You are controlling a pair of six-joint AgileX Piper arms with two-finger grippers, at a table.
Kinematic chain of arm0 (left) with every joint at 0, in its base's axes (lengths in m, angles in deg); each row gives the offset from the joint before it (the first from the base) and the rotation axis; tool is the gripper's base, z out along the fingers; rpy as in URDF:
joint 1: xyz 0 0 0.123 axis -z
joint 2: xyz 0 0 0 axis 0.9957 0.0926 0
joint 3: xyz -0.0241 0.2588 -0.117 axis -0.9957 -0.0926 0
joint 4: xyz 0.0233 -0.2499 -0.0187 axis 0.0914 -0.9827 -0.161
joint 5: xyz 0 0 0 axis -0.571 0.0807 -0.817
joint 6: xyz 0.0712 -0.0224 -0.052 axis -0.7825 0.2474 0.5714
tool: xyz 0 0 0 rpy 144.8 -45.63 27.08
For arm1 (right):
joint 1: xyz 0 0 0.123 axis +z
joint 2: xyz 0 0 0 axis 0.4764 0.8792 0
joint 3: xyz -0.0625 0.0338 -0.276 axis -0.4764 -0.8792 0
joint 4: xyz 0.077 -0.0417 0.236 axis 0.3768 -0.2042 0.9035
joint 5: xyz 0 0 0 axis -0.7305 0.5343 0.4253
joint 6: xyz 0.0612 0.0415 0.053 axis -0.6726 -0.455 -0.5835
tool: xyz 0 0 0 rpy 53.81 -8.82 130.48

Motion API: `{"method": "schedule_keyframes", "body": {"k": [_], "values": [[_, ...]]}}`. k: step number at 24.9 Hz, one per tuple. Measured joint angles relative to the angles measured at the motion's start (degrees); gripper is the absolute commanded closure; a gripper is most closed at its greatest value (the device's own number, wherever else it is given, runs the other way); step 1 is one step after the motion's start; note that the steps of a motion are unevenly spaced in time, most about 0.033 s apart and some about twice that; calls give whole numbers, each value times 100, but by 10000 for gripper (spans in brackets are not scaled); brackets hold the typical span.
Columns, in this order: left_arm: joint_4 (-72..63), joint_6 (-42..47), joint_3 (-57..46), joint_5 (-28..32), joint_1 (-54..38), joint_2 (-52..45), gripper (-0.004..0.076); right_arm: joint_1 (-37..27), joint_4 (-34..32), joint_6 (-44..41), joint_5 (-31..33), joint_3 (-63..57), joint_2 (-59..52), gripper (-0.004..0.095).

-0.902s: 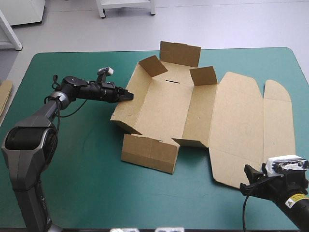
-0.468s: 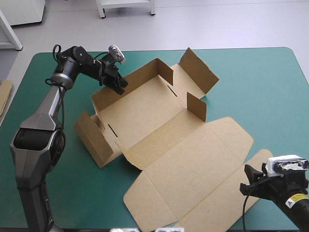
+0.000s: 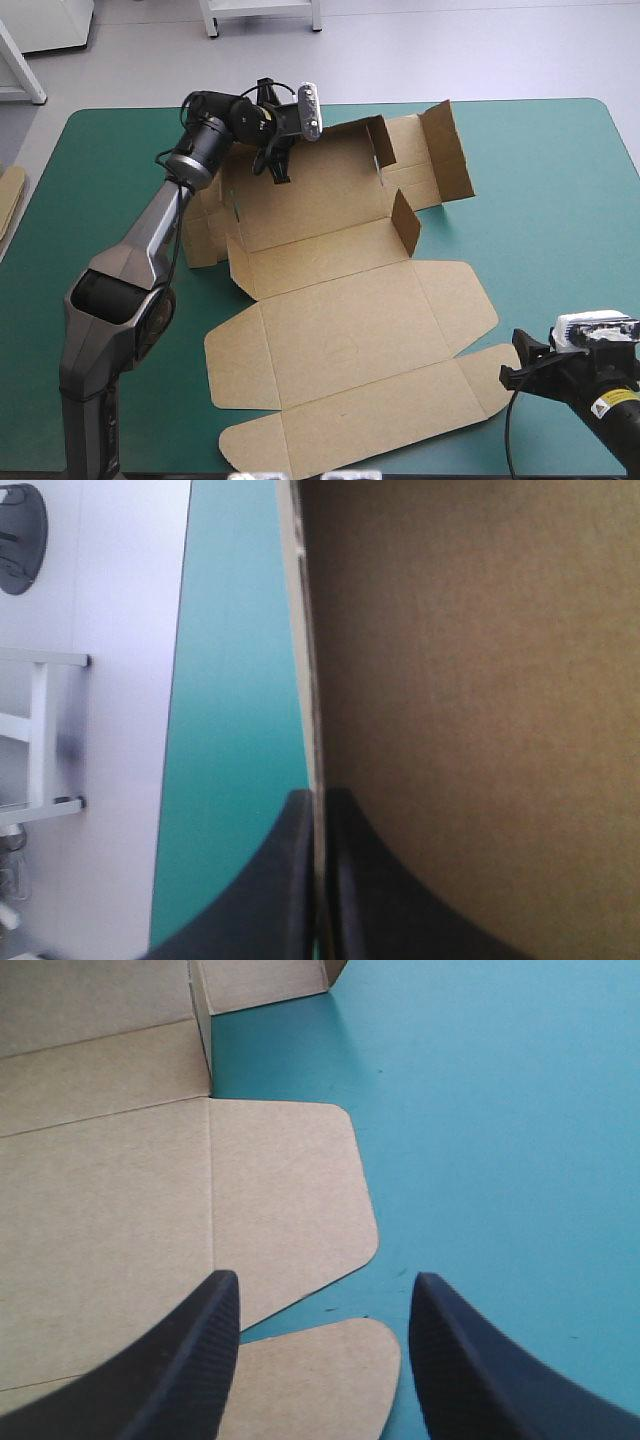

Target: Fold the box

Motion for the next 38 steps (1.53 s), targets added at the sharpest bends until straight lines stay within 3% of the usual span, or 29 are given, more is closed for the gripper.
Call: {"method": "schedule_keyframes", "body": {"k": [8, 12, 14, 15, 18, 22, 30, 38], "values": [[1166, 459, -93, 480, 979, -255, 733, 0, -1547, -1102, 100, 657, 951, 422], [1958, 1166, -941, 789, 1509, -779, 733, 0, -2058, -1382, 495, 1382, 1771, 422], [2705, 1714, -1879, 1375, 1749, -1199, 733, 0, -1976, -1404, 486, 1759, 2163, 438], [3280, 2375, -2563, 1905, 1867, -1525, 733, 0, -1877, -1397, 422, 2006, 2337, 449], [4845, 4264, -4114, 2767, 2078, -2288, 733, 5, -1721, -1287, 421, 2498, 2676, 467], [6848, 6272, -5219, 2785, 2316, -2795, 732, 5, -1132, -910, 477, 2989, 3331, 469], [7554, 6976, -5568, 2613, 2505, -2842, 732, 5, -523, -218, 907, 4219, 4429, 480], [7638, 7079, -5574, 2531, 2506, -2832, 732, 5, -332, 233, 1453, 5612, 5336, 517]]}}
